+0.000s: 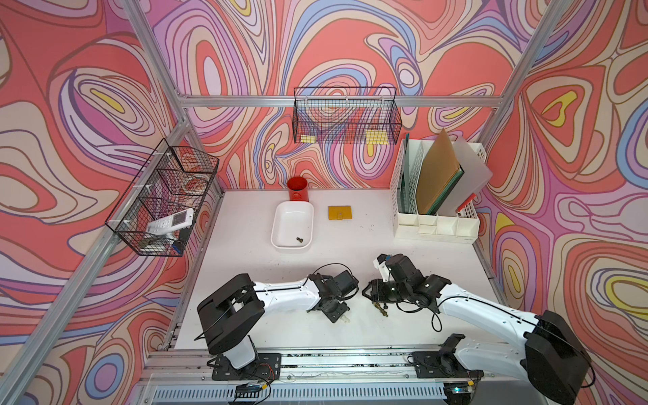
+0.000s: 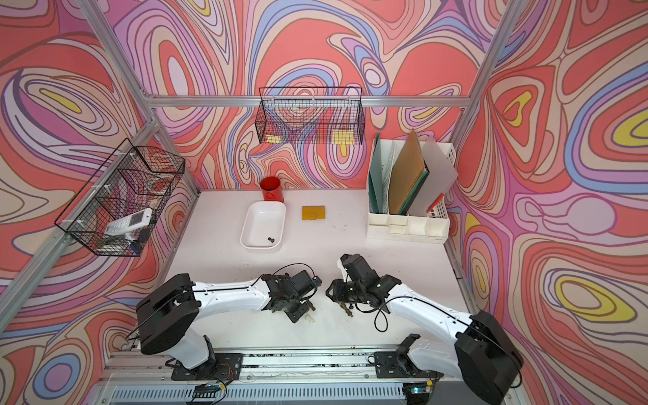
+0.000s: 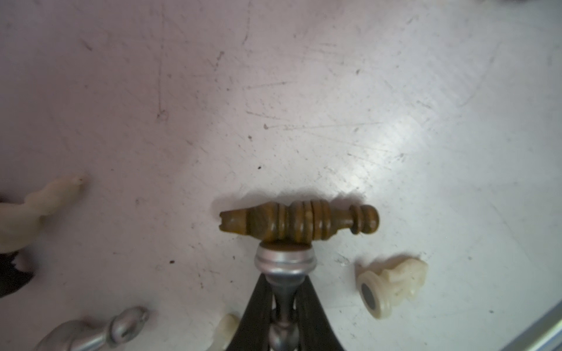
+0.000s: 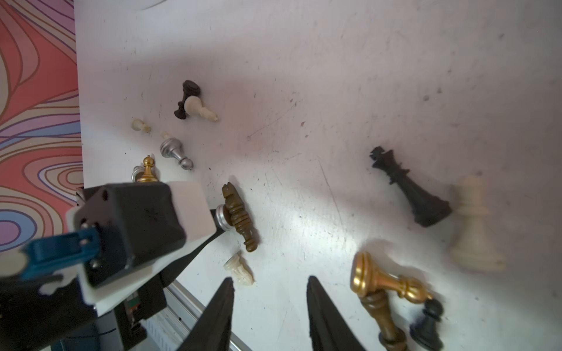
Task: Put the chess pieces into the storage box
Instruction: Pick up the chess piece at the center of the board.
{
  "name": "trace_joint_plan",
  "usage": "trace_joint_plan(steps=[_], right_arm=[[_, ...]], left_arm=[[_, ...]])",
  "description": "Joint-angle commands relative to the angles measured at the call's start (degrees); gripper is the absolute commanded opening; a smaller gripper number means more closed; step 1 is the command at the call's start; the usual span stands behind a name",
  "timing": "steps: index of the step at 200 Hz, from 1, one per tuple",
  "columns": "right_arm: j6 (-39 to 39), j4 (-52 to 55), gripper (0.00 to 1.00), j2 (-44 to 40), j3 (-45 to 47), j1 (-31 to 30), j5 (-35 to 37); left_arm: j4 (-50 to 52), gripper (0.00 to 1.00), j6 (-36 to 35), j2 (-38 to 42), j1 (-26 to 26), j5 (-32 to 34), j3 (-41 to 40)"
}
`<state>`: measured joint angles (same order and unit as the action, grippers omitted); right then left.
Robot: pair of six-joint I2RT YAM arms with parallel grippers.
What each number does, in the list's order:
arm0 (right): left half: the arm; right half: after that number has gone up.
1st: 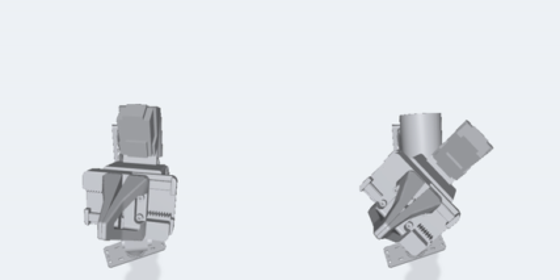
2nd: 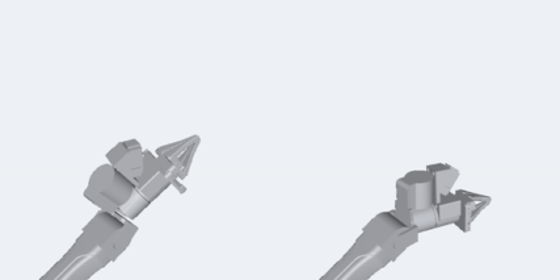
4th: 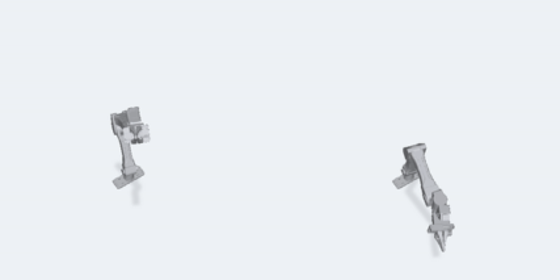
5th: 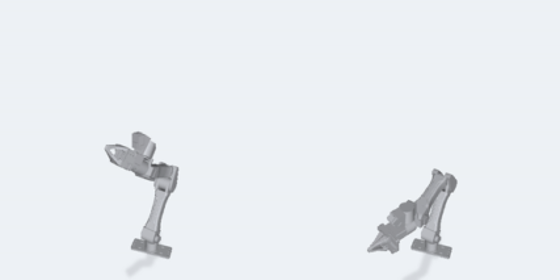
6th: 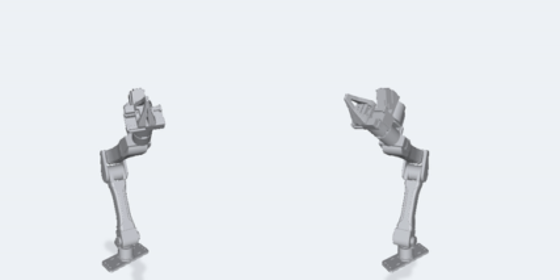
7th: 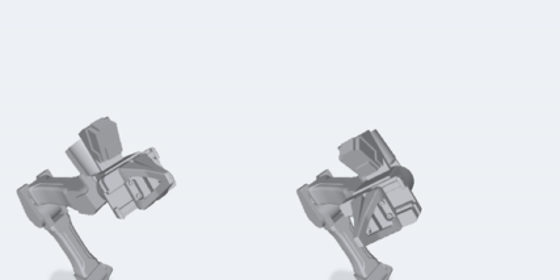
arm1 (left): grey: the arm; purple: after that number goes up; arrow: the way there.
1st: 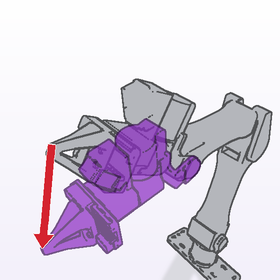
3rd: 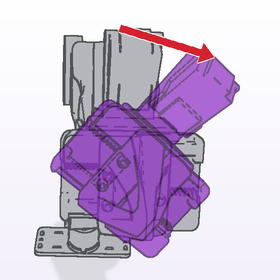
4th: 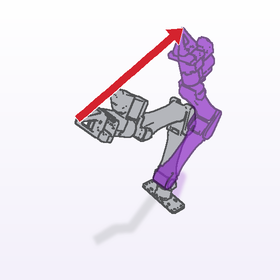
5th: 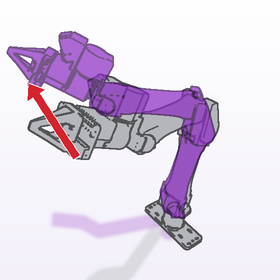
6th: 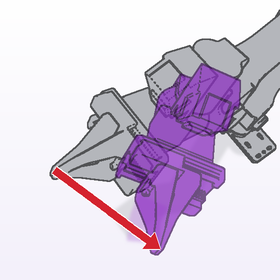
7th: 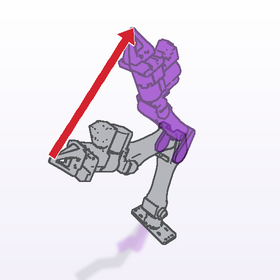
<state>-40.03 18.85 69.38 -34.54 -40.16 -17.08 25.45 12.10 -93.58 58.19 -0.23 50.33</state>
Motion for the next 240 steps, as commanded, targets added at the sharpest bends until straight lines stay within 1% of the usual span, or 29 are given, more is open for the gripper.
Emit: trace_joint_plan(steps=[1, 8, 25, 35, 67, 116, 149, 172, 210, 240], right_arm=[[-2.35, -5.96, 0.4, 3.12, 0.63, -2.33, -0.42], [-2.63, -7.58, 0.4, 4.11, 0.93, -2.78, -0.92], [-2.89, -11.32, 0.4, 6.19, 2.01, -3.25, -2.04], [-2.77, -13.49, 0.4, 7.34, 2.6, -3.34, -3.01], [-2.48, -17.78, 0.37, 10.09, 3.49, -3.43, -5.74], [-1.59, -19.77, 0.37, 12.27, 3.93, -3.87, -8.65], [-1.28, -19.26, 0.36, 13.69, 4.05, -3.95, -8.07], [-1.16, -19.39, 0.36, 15.44, 3.45, -4.05, -7.89], [-0.74, -19.55, 0.35, 18.38, 1.61, -4.49, -7.99], [-1.19, -18.71, 0.34, 17.5, 1.25, -4.46, -6.12]], left_arm=[[-2.76, 0.11, 1.69, 2.29, 0.27, -3.77, -2.02], [-2.91, 0.1, 1.94, 2.5, 0.27, -4.09, -2.17], [-3.07, 0.03, 2.4, 2.76, 0.3, -4.66, -2.5], [-3.04, 0.0, 2.7, 2.79, 0.22, -4.92, -2.62], [-3.52, 0.0, 4.1, 3.1, -0.07, -6.32, -2.86], [-4.76, 0.0, 6.54, 4.18, -2.86, -8.74, -3.54], [-6.8, 0.0, 8.2, 6.24, -6.16, -12.11, -5.29], [-8.07, 0.0, 8.53, 6.59, -6.69, -14.65, -5.72], [-7.62, 0.0, 9.41, 6.9, -7.32, -15.17, -5.33], [-7.01, 0.0, 10.14, 9.03, -8.94, -15.5, -5.37]])
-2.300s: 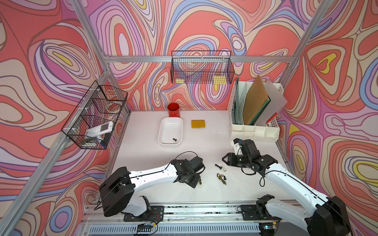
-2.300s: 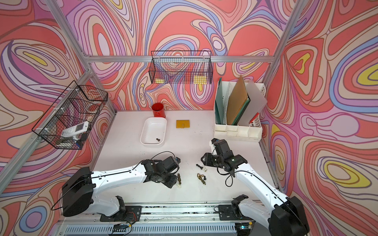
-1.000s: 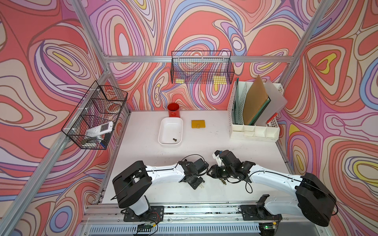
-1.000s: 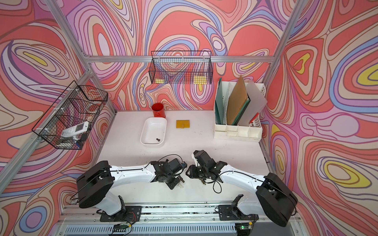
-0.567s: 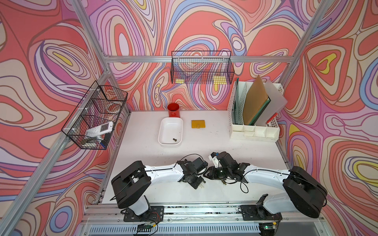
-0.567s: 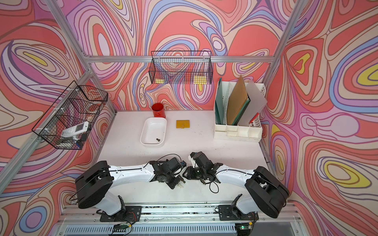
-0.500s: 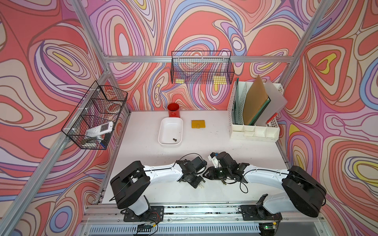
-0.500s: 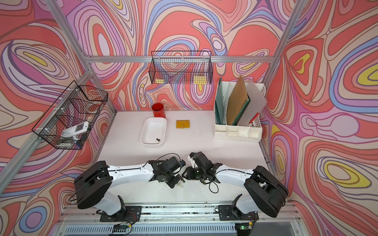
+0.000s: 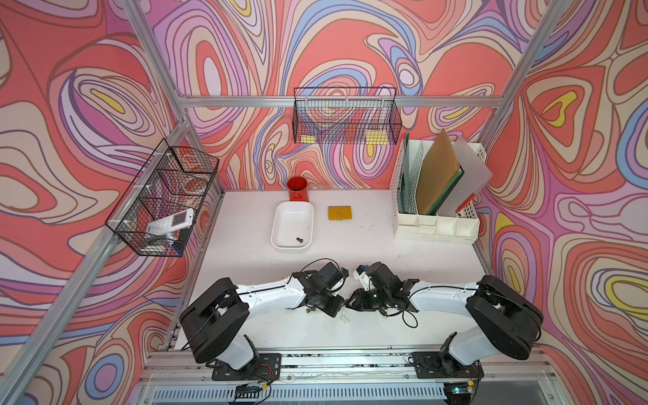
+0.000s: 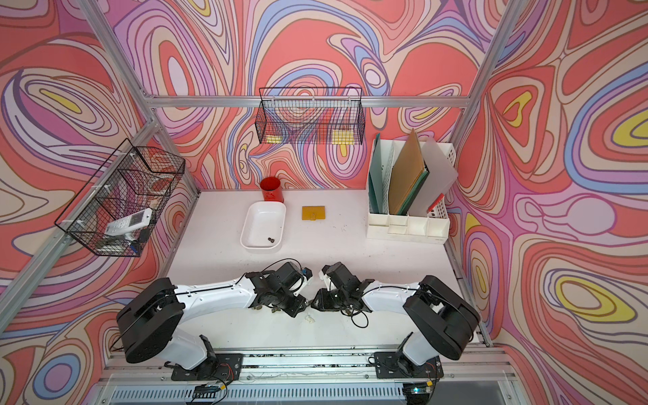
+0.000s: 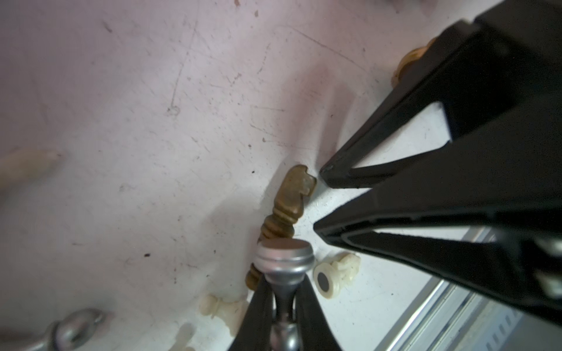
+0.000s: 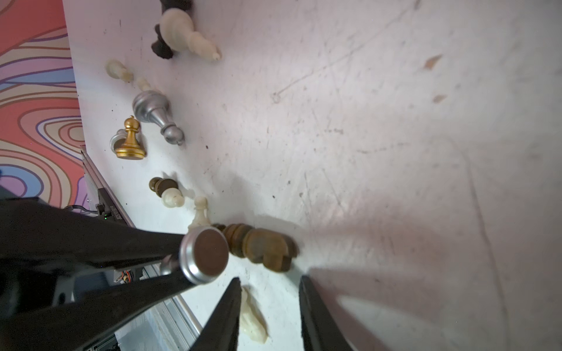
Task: Put the chess pieces into the storage box
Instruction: Pick up the chess piece at the center of the board, then place the chess piece in the storage box.
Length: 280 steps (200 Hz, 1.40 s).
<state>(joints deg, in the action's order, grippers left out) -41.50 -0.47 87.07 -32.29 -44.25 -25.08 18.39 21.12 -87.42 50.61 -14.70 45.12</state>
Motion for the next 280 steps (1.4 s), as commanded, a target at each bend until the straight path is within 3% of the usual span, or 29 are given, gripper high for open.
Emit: trace_joint_plan(steps=[1, 51, 90, 108, 181, 232, 245, 263, 280], right_arm=[[0.23, 0.72, 0.34, -0.3, -1.05, -0.39, 1.92], [-0.45, 4.4, 0.34, -6.1, -2.4, -0.38, 5.3], [-0.09, 8.06, 0.35, -12.19, -4.33, -0.39, 9.39], [0.6, 9.33, 0.36, -12.63, -5.33, -0.37, 10.29], [1.94, 12.74, 0.37, -9.57, -8.9, -0.4, 11.06], [3.28, 15.59, 0.37, -10.01, -10.07, -0.34, 12.65], [3.3, 15.41, 0.38, -9.74, -10.0, -0.38, 12.56], [3.35, 15.41, 0.38, -9.12, -10.2, -0.4, 12.51], [3.4, 15.63, 0.38, -8.84, -10.4, -0.35, 12.53]], left_arm=[[0.05, 0.0, 1.15, 2.91, -1.42, -1.07, -0.15], [4.68, 0.0, 0.18, 6.09, -4.47, -0.4, 3.64], [10.96, 0.0, -0.71, 4.39, -13.5, 2.13, 13.14], [14.08, 0.0, -2.15, 0.53, -17.91, 2.54, 20.26], [30.89, 0.0, -5.86, -26.19, -27.97, 17.19, 53.47], [29.16, 0.0, -5.39, -32.16, -32.76, 15.78, 56.21], [28.98, 0.06, -5.48, -32.86, -33.02, 15.29, 56.26], [29.11, 0.26, -5.57, -33.14, -33.07, 15.19, 56.18], [29.02, 0.34, -5.52, -32.29, -33.06, 15.14, 55.54]])
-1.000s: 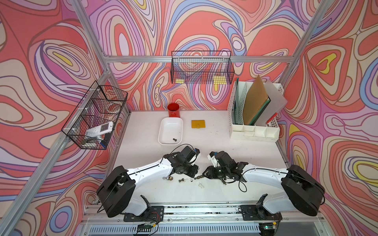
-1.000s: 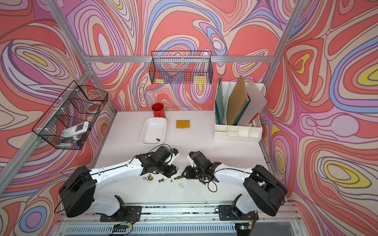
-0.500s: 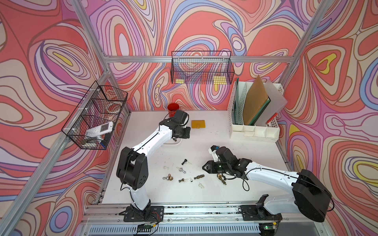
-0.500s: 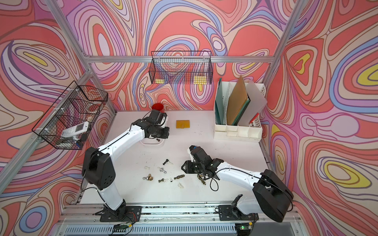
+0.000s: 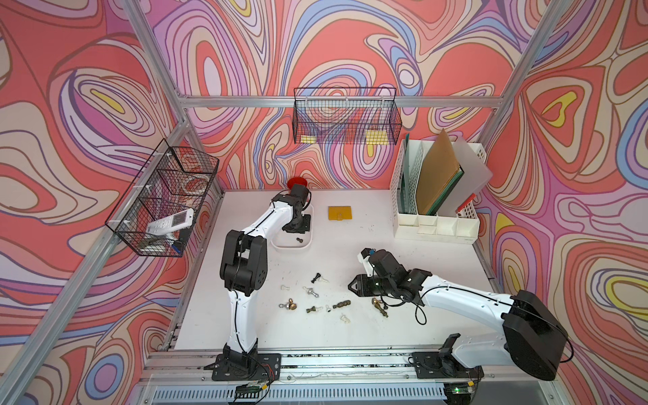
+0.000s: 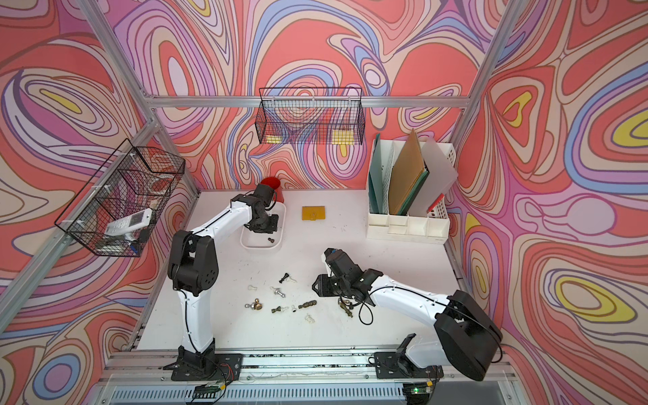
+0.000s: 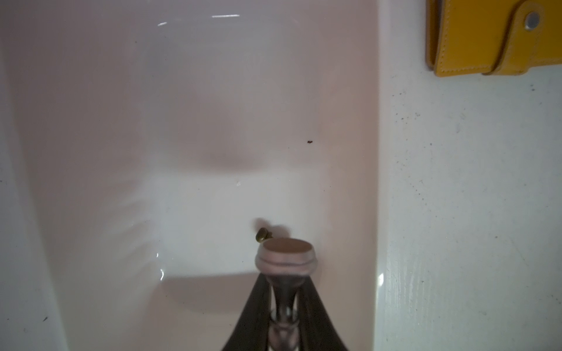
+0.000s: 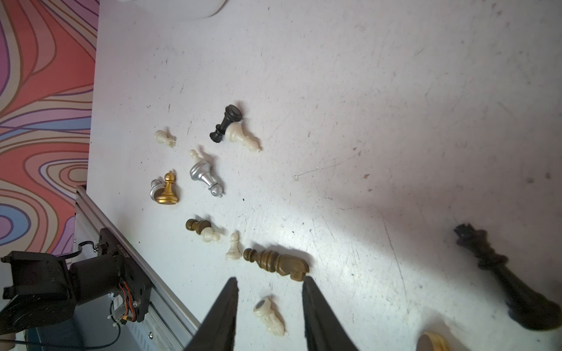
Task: Put the chess pieces into the storage box
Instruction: Place the chess piece in the storage box, then pick up the chess piece at the center of the board.
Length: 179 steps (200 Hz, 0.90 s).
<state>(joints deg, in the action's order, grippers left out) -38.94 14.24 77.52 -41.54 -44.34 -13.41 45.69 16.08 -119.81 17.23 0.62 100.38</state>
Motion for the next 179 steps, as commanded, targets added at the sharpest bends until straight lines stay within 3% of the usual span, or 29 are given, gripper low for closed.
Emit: trace_joint_plan(steps=[1, 41, 68, 112, 139, 162, 179], right_arm=[[0.82, 0.94, 0.38, 0.71, -1.25, -0.29, 0.85], [1.12, 2.98, 0.38, -0.98, -1.45, -0.3, 1.95], [1.55, 5.78, 0.39, -3.95, -0.66, -0.25, 4.9], [2.89, 20.96, 0.39, -4.57, -2.88, -0.3, 14.88], [5.54, 23.71, 0.41, -5.17, -2.27, -0.07, 20.32], [10.8, 23.85, 0.41, 0.25, -5.49, 0.16, 23.35], [14.52, 25.81, 0.4, 6.51, -9.95, 0.63, 24.83]], left_arm=[[1.7, 0.34, -0.45, 0.19, 0.33, -0.18, 0.18], [1.14, 0.38, -0.26, 6.69, 0.29, -0.53, -4.43], [-0.31, 0.38, 0.05, 15.68, 1.15, -2.13, -11.8], [-2.11, 0.38, -2.63, 32.12, 11.54, -3.51, -26.87], [-3.52, 0.38, -2.89, 38.84, 17.93, -9.42, -34.93], [-4.32, 0.38, -3.16, 42.15, 20.15, -16.31, -39.88], [-3.3, 0.38, -2.72, 43.78, 20.26, -17.16, -41.69]])
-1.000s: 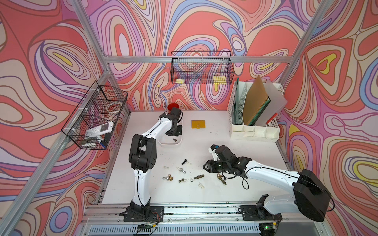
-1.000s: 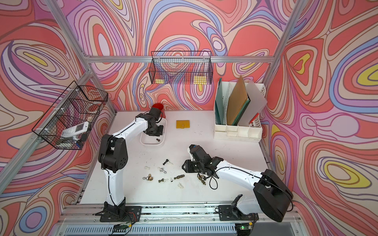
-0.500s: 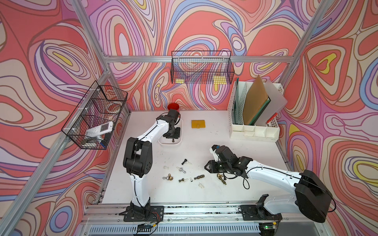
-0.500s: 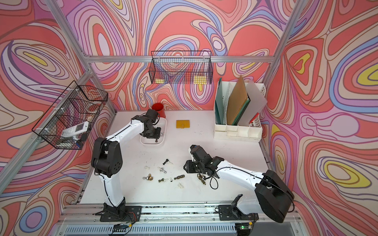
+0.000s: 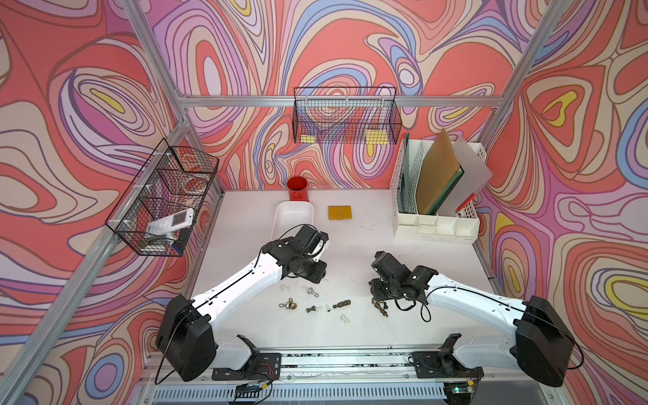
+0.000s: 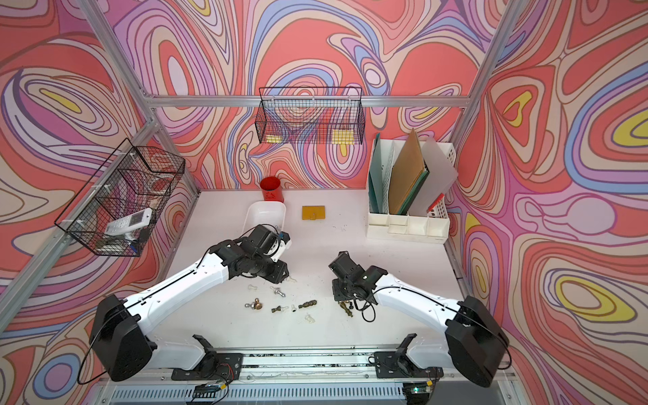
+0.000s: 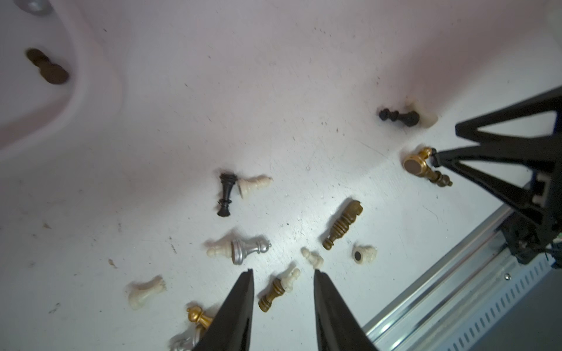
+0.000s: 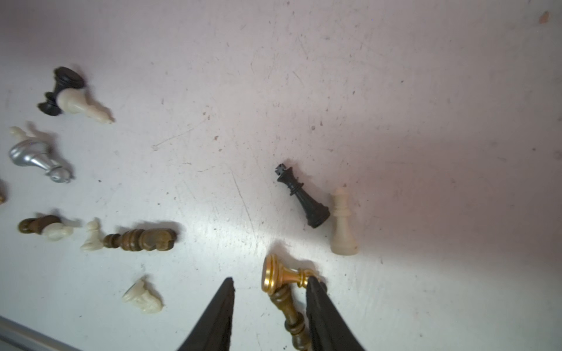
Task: Put the chess pieces into the storage box
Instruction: Pick up the chess piece at the center of the board.
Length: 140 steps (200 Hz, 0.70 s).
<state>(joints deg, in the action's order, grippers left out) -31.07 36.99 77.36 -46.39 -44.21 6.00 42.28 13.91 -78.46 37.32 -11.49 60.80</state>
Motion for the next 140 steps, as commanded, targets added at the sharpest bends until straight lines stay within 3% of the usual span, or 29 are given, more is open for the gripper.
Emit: trace_joint_plan(steps=[1, 55, 87, 140], right_arm=[[6.91, 3.16, 0.4, 6.97, -5.28, 0.51, 5.51], [11.81, 5.87, 0.38, 18.7, -13.94, 2.19, 6.94], [12.26, 4.78, 0.36, 21.2, -14.08, 3.05, 3.7], [12.95, 3.79, 0.28, 22.93, -14.01, 4.55, -0.54]], left_arm=[[0.27, 0.38, -0.55, 2.47, 0.19, -4.96, -2.14], [4.89, 0.38, -3.26, 5.56, 0.14, 1.03, -2.51], [4.73, 0.38, -3.01, 7.52, 0.12, 7.09, -4.05], [4.56, 0.38, -3.54, 10.05, 0.12, 8.77, -4.8]])
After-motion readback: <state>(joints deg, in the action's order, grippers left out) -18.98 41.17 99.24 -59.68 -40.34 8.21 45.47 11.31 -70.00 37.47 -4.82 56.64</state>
